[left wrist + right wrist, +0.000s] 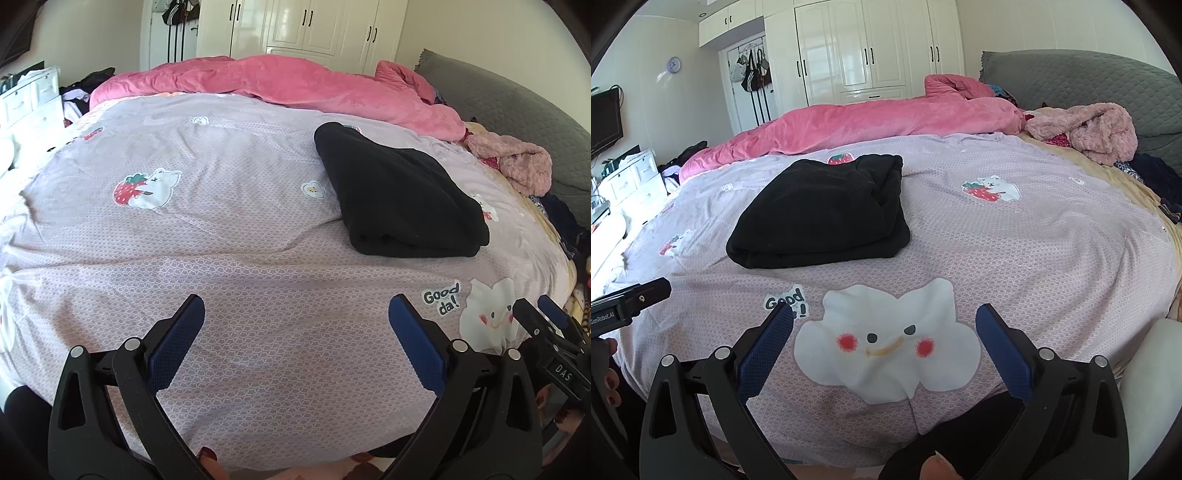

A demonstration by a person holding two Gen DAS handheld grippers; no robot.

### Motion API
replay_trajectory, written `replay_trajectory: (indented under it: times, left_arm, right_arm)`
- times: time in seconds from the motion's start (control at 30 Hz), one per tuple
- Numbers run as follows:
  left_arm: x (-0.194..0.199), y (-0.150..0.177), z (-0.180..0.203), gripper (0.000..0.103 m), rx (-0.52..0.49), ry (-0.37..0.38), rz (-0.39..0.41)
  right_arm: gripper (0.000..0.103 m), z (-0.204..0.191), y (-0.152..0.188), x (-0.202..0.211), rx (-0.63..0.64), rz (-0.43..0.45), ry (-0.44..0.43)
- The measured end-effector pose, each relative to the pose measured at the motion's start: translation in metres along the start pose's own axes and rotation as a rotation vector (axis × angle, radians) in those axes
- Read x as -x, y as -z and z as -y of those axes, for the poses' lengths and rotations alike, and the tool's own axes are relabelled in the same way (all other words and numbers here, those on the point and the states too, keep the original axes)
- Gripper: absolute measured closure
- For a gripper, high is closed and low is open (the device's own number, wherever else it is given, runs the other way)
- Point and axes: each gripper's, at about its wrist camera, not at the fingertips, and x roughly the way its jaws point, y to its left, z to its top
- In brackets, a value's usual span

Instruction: Fold small clothes

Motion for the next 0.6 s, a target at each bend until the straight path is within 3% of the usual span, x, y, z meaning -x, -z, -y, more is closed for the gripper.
replay_trajectory:
  times: [0.6]
  left_arm:
    - [0.0005, -0.0003, -0.0004, 0.009, 0.002, -0.012, -0.003]
  right_arm:
    - [0.004, 0.0012, -0.0001, 0.0024, -0.004, 0.006, 0.003]
